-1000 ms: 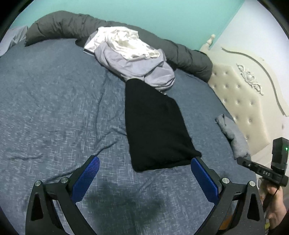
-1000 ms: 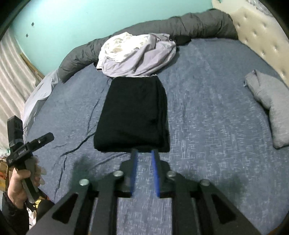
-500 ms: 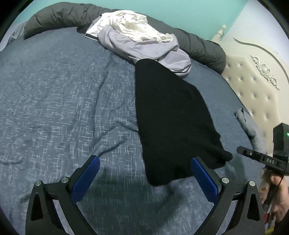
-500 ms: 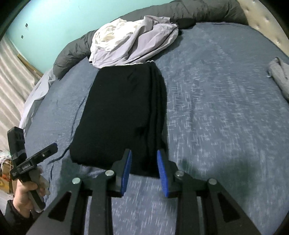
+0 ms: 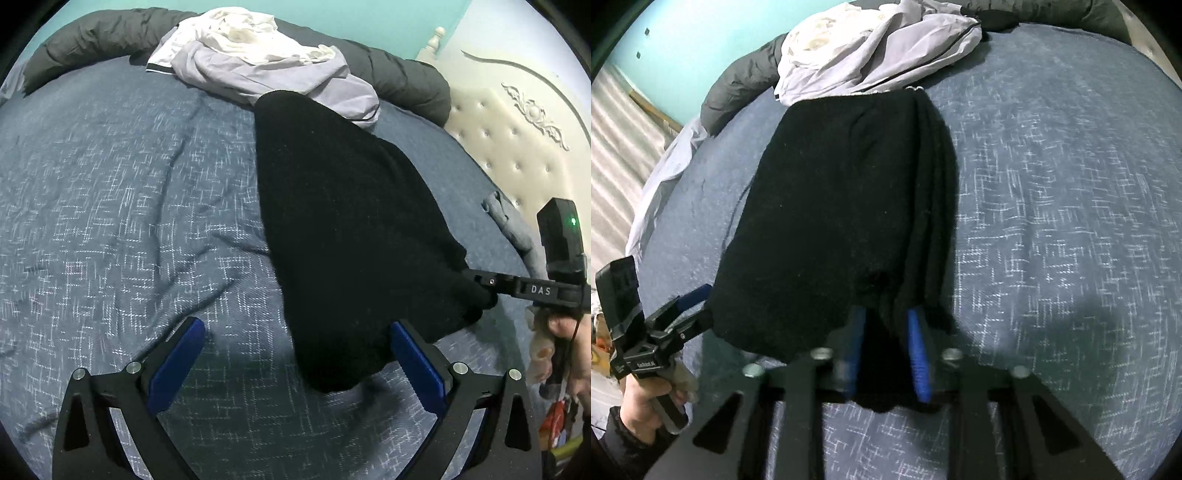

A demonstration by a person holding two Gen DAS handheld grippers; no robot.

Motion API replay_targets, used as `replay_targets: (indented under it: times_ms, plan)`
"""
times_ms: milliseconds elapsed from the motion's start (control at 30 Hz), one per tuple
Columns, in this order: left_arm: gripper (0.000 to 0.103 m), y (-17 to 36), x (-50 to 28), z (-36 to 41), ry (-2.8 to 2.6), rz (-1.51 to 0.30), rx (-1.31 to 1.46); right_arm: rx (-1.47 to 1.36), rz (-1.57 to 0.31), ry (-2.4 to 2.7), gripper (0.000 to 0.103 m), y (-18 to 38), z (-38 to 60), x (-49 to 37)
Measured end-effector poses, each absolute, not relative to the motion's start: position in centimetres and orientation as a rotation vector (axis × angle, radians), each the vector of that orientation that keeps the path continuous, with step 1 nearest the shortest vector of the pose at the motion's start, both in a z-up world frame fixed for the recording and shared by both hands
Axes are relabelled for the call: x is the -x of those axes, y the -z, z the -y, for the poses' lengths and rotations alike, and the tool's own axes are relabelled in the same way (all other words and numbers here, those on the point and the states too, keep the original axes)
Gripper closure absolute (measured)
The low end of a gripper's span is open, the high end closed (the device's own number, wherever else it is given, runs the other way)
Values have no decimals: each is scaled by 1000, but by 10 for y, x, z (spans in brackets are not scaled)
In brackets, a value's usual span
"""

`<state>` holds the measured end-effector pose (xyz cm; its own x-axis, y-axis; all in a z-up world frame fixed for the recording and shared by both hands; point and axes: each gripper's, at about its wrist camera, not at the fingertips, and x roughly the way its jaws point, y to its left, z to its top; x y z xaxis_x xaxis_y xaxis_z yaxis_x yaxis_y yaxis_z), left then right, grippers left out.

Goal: Fold clothes

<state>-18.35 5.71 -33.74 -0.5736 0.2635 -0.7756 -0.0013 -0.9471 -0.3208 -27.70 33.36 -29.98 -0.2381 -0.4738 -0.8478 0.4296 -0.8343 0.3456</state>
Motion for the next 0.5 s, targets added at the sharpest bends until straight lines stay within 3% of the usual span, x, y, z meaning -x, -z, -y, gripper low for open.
replay_targets:
  times_ms: [200, 500]
  plan:
    - [1, 345, 184, -62, -2600, 374, 1376, -1427, -19, 2173, 92, 293, -335, 279]
    - [0, 356, 190, -62, -2573, 348, 1393, -1474, 58, 2180, 91, 305, -347, 280]
